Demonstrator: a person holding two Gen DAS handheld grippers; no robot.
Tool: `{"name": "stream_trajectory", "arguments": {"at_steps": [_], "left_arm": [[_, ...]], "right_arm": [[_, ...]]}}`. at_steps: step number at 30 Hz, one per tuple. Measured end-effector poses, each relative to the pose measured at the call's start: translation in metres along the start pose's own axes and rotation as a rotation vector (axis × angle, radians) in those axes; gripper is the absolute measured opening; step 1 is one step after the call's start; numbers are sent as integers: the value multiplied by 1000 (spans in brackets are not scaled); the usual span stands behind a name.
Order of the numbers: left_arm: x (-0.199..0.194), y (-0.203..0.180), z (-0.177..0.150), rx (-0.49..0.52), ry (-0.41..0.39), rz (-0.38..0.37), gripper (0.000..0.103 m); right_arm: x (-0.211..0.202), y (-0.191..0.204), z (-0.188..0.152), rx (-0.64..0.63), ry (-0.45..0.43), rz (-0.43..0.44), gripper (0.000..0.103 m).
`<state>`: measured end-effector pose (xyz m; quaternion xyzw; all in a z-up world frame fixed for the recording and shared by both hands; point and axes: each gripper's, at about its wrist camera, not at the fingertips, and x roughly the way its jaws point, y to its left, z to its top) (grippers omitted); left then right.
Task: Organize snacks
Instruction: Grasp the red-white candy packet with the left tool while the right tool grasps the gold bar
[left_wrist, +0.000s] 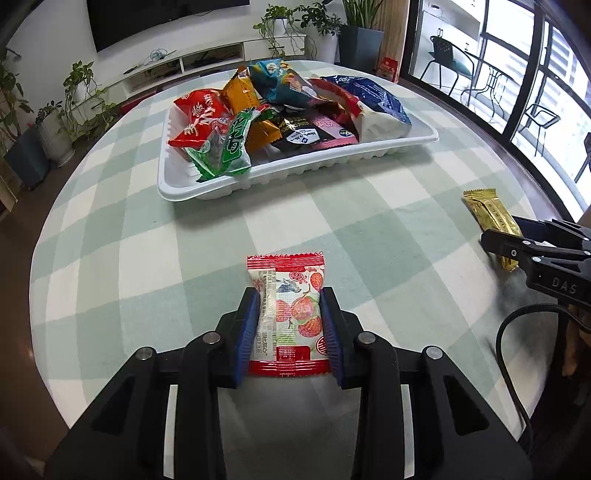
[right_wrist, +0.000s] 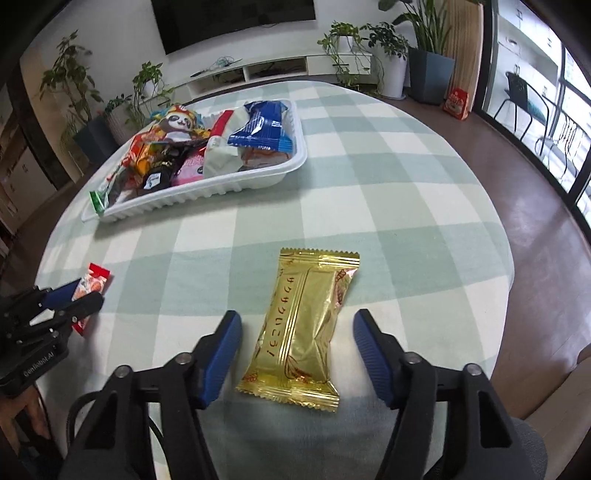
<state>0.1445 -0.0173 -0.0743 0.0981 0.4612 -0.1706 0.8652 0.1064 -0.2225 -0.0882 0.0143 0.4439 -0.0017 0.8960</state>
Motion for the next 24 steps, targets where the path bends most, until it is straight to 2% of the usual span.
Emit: {"name": "stream_trajectory", "arguments": {"at_steps": [1, 3, 6, 16, 24], "left_arm": [[0, -1, 0, -1, -1, -2, 31], [-1, -2, 0, 0, -4, 0, 31], [-2, -4, -2, -1, -7, -2, 31], [-14, -4, 0, -16, -34, -14, 31], [-38, 10, 11, -86, -96, -77, 31]], "right_arm": [[-1, 1, -1, -13, 0, -7, 45], [-3, 2, -2, -26, 2, -4, 38], [-6, 3, -5, -37, 0, 5, 34], [-27, 5, -3, -25, -55, 73, 33], [-36, 1, 6, 3, -78, 116, 33]]}}
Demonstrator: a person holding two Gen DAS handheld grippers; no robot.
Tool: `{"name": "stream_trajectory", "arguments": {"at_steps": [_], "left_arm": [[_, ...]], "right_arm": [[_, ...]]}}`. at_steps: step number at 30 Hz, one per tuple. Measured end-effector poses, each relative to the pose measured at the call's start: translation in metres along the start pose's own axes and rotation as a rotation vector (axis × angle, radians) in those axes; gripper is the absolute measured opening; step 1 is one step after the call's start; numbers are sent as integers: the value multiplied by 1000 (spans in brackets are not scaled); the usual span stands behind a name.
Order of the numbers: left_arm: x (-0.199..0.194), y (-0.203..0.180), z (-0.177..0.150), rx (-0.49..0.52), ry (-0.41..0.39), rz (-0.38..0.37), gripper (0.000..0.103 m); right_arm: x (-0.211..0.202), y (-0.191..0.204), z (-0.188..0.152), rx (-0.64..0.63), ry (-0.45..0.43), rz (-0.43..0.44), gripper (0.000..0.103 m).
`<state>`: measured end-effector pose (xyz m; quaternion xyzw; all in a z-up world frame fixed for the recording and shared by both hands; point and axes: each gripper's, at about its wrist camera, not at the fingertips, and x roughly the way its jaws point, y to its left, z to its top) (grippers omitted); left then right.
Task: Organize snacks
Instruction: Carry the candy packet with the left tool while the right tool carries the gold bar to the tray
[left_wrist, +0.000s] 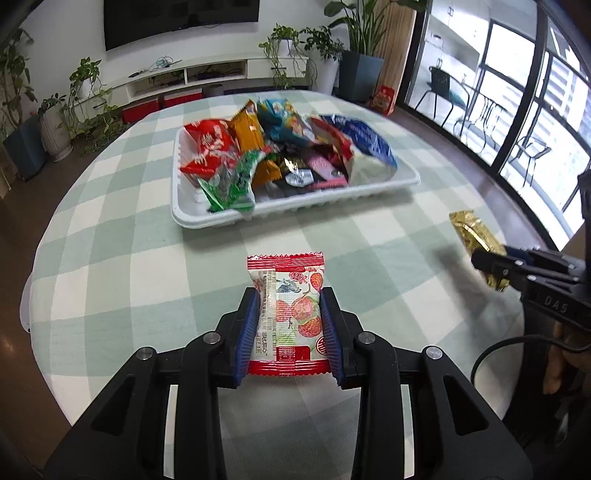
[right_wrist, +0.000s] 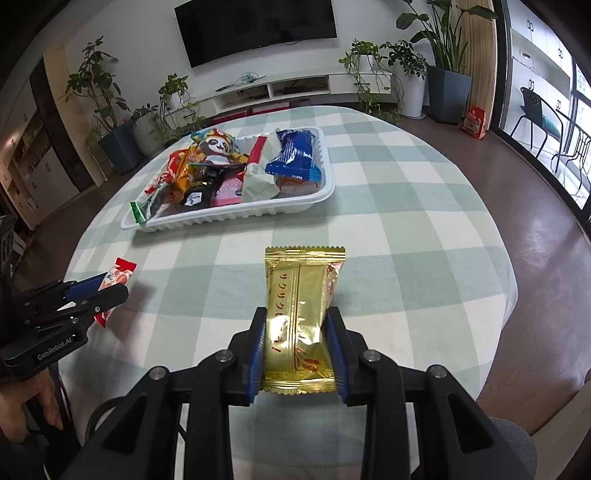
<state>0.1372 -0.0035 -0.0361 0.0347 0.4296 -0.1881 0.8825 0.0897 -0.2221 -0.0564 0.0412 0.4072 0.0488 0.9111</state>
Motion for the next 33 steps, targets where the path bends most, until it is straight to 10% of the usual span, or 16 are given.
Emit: {"name": "stream_trajectory", "arguments": {"at_steps": [14, 33], "left_arm": [[-31, 58, 98, -115, -153, -49, 31], [72, 43, 146, -116, -97, -96, 31]], "right_arm": [[-17, -2, 96, -1, -116, 75, 33], [102, 38, 201, -1, 27, 169, 33]]}}
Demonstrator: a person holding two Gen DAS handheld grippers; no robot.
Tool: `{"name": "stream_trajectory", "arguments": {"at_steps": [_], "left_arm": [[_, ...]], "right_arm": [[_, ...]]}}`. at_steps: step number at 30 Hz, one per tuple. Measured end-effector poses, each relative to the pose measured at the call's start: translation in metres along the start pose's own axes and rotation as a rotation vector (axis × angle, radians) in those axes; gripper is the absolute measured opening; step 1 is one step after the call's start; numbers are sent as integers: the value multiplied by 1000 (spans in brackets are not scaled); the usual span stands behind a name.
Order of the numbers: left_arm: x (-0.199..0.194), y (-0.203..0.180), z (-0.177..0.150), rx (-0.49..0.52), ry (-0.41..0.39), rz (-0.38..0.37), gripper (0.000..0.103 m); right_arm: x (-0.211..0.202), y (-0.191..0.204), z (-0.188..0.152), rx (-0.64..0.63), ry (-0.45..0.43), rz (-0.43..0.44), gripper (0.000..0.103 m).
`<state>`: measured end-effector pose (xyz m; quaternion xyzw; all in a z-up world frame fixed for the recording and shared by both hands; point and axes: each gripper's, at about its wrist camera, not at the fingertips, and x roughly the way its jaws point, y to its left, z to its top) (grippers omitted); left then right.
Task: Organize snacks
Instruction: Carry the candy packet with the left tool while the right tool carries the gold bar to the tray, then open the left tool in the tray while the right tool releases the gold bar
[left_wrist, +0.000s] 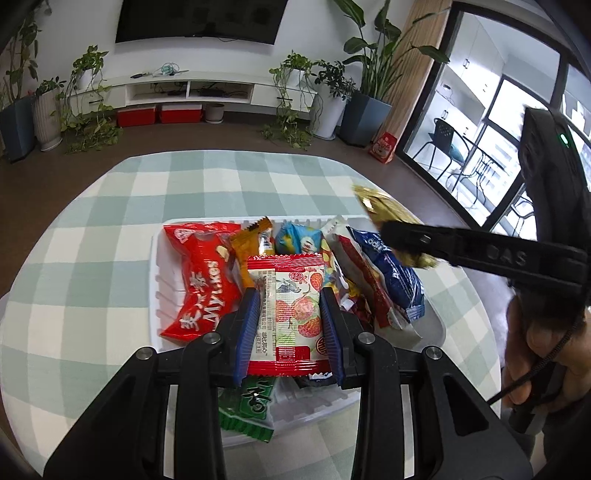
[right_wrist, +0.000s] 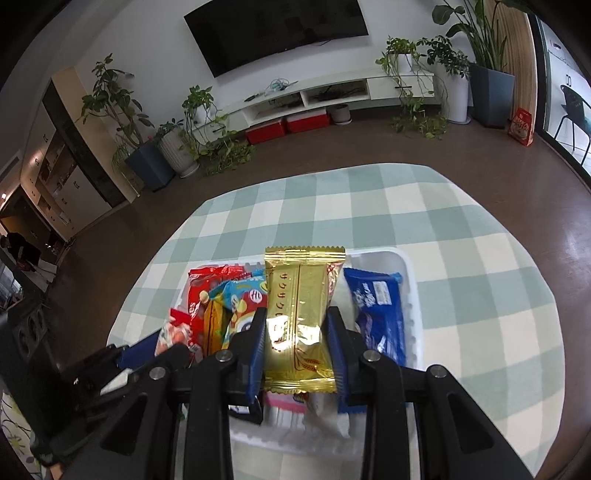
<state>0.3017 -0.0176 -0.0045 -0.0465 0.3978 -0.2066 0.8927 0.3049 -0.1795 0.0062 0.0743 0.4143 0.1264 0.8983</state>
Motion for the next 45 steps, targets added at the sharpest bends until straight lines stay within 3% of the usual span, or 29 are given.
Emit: {"name": "stream_trajectory", "arguments": {"at_steps": [14, 21, 25, 32, 37, 45], "left_arm": [[29, -9, -9, 63, 13, 25, 33], [33, -3, -9, 57, 9, 30, 34], [33, 1, -11, 43, 9, 42, 43], [30, 3, -10, 36, -2, 39, 43], [25, 3, -10, 31, -20, 32, 49], [20, -1, -11, 29, -36, 24, 53]], "right_arm": [[51, -2, 1, -6, 75, -30, 34], [58, 0, 4, -22, 73, -52, 35], [63, -2, 3, -26, 85, -64, 37], [63, -6, 0, -18, 89, -67, 40], [61, -9, -3, 2, 93, -58, 50], [53, -12, -6, 26, 89, -42, 57]]}}
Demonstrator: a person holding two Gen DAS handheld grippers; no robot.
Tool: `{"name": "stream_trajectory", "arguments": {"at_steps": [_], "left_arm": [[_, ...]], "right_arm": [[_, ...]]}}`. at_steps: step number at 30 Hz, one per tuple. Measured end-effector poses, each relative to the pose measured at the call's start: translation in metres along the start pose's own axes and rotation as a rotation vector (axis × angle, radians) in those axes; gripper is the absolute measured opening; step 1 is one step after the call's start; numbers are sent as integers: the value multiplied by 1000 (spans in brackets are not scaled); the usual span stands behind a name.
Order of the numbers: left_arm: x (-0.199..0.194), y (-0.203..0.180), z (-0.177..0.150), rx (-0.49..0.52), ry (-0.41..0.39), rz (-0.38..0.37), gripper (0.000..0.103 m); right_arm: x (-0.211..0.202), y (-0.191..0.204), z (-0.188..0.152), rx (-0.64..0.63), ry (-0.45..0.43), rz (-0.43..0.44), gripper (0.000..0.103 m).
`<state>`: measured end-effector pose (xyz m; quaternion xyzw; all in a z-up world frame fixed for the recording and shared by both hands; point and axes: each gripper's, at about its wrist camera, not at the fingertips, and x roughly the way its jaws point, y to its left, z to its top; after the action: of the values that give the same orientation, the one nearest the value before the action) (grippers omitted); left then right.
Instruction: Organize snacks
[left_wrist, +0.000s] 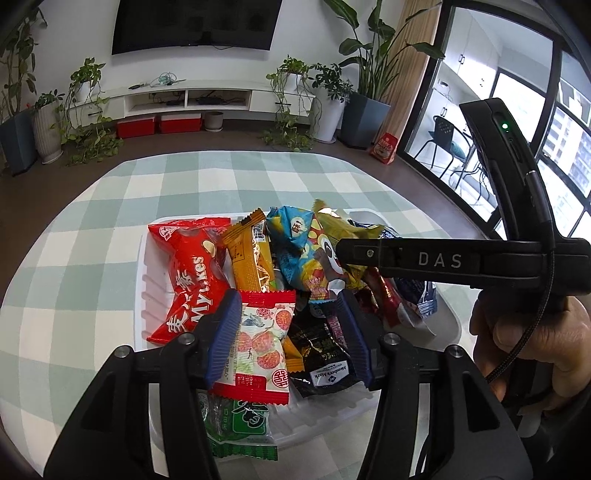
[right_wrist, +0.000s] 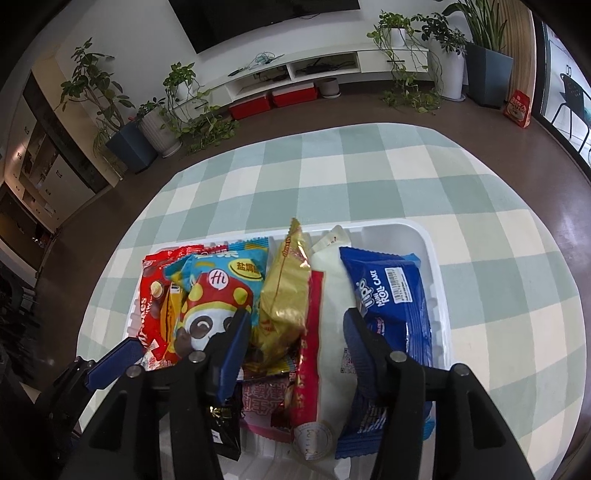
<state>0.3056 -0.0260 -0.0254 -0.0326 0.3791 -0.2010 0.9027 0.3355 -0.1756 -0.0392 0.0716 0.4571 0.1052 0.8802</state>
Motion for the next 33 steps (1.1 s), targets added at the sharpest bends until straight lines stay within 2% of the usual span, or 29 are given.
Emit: {"name": "stream_trajectory", "arguments": {"at_steps": [1, 8, 10, 13, 14, 16, 17, 19, 20, 24, 29, 33], "left_arm": [[0, 0, 0, -1, -3, 0, 58], [-7, -2, 0, -2, -14, -2, 59], [-9, -2, 0, -3, -21, 4, 67], [-14, -3, 0, -9, -33, 7, 72], [-16, -3, 1, -8, -38, 6, 73], [-24, -6, 1, -2, -56, 14, 81], [-29, -7, 0, 2, -70, 21, 85], [-44, -10, -2, 6, -115, 37, 101], [-51, -11, -4, 7, -135, 40, 103], [-82, -19, -17, 24, -190, 98, 103], [-128, -36, -42, 41, -229, 154, 103], [-175, -54, -63, 31, -297, 243, 103]], "right_arm": [[-1, 0, 0, -2, -1, 0, 57], [-6, 0, -1, 2, -5, 1, 57], [-10, 1, -2, 5, -11, 4, 57], [-19, 2, -3, 2, -30, 11, 59], [-24, 2, -4, 1, -37, 14, 61], [-35, 2, -7, 2, -64, 23, 76], [-42, 2, -9, 3, -81, 22, 79], [-55, 1, -14, 7, -116, 26, 89], [-62, 0, -17, 10, -130, 29, 91], [-89, -6, -34, 13, -178, 21, 101], [-124, -6, -64, -18, -232, 11, 103], [-164, -1, -93, -53, -334, -7, 103]]}}
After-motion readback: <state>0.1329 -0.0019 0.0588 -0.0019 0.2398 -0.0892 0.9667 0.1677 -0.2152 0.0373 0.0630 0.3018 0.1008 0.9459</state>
